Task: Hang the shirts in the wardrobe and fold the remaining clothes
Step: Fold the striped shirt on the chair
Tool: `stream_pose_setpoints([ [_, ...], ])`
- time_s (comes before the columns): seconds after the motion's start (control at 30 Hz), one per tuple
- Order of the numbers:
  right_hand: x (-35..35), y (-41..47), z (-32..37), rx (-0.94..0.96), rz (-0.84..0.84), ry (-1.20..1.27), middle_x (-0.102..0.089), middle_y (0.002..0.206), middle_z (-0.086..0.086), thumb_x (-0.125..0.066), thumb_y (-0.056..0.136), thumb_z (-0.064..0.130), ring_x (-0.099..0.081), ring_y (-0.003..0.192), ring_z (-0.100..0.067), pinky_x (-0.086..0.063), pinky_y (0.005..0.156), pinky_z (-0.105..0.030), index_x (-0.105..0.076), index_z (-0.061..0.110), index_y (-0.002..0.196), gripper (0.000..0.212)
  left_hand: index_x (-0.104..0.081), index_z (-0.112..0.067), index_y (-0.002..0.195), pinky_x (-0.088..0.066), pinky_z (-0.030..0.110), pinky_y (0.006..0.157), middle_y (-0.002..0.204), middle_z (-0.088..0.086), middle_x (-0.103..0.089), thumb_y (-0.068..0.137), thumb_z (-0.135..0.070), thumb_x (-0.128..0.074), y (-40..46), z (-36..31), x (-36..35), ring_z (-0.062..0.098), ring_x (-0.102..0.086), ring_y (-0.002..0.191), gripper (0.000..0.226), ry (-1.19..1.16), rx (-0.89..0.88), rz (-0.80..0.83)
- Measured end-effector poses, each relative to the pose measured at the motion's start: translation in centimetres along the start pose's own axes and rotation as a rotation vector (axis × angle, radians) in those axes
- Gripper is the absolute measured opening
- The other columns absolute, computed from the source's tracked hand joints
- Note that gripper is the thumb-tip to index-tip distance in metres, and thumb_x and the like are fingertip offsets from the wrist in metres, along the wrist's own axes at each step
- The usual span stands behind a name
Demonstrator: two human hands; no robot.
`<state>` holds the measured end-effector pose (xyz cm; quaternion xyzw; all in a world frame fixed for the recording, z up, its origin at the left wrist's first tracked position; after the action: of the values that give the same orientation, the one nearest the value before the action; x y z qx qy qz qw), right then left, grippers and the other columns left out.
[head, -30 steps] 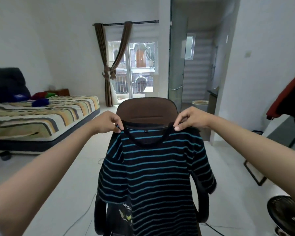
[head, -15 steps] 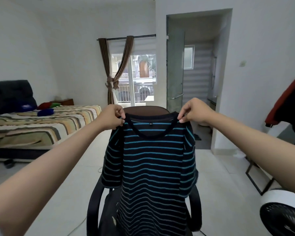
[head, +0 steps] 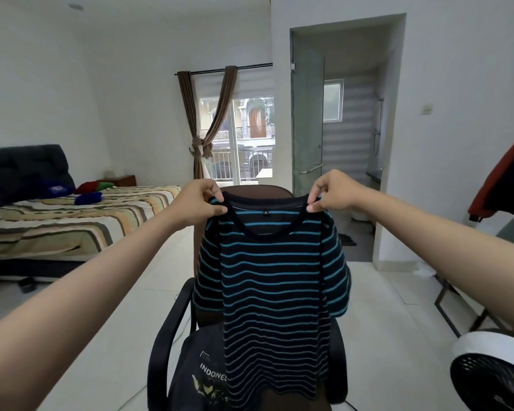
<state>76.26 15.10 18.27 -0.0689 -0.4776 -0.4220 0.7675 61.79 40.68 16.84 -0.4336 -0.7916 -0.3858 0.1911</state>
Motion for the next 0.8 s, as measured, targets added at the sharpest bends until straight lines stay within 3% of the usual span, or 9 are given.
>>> stream_pose_setpoints([
  [0.2, 0.6, 0.1, -0.4, 0.078, -0.044, 0.165, -0.045, 0.052, 0.002, -0.088, 0.062, 0.014, -0.038, 0.044, -0.005, -0.036, 0.049, -0.018, -0.061, 0.01, 0.067, 0.028, -0.049, -0.013, 0.061, -0.042, 0.036, 0.066, 0.07, 0.012, -0.053, 0.068, 0.003, -0.077, -0.2, -1.0, 1.4, 0.024, -0.049, 0.07, 0.032, -0.152, -0.021, 0.01],
  [0.33, 0.8, 0.0, -0.1, 0.164, -0.033, 0.296, -0.042, 0.058, -0.004, -0.085, 0.063, 0.003, -0.036, 0.039, 0.001, -0.035, 0.042, -0.01, -0.054, 0.01, 0.065, 0.032, -0.046, -0.01, 0.067, -0.052, 0.036, 0.068, 0.085, 0.018, -0.055, 0.072, 0.015, -0.067, -0.3, -2.2, 2.0, 0.029, -0.055, 0.082, 0.034, -0.305, -0.01, 0.062],
  [0.53, 0.6, 0.3, 0.2, 0.171, 0.062, 0.445, -0.054, 0.061, -0.002, -0.079, 0.065, -0.008, -0.053, 0.047, 0.0, -0.045, 0.046, -0.013, -0.05, 0.01, 0.069, 0.035, -0.054, -0.009, 0.073, -0.059, 0.025, 0.066, 0.096, 0.018, -0.061, 0.075, 0.018, -0.061, 0.2, -1.9, 3.0, 0.034, -0.062, 0.098, 0.028, -0.427, 0.214, 0.201],
  [0.7, -0.6, 1.0, 0.0, 0.012, 0.228, 0.39, -0.062, 0.094, -0.014, -0.08, 0.066, -0.006, -0.065, 0.08, -0.019, -0.054, 0.058, -0.022, -0.06, 0.012, 0.074, 0.028, -0.061, -0.008, 0.074, -0.059, 0.034, 0.077, 0.098, 0.018, -0.063, 0.077, 0.016, -0.062, -0.2, -1.8, 2.8, 0.033, -0.063, 0.1, 0.024, -0.179, 0.316, 0.314],
  [0.8, -1.1, 1.2, 0.0, -0.034, 0.252, 0.311, -0.065, 0.097, -0.015, -0.081, 0.066, -0.002, -0.063, 0.085, -0.022, -0.053, 0.067, -0.026, -0.063, 0.014, 0.073, 0.025, -0.065, -0.008, 0.075, -0.054, 0.044, 0.088, 0.101, 0.019, -0.066, 0.075, 0.013, -0.066, -0.5, -1.9, 2.2, 0.033, -0.064, 0.101, 0.021, -0.142, 0.303, 0.277],
])
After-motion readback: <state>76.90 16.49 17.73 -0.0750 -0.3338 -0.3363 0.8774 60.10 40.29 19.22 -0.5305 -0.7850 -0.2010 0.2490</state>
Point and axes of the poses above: each hand's wrist, its own y-axis towards the middle knuckle, its own x-axis out of the back of the hand, z = x × y, the point moved 2 cm from there along y, towards the middle knuckle
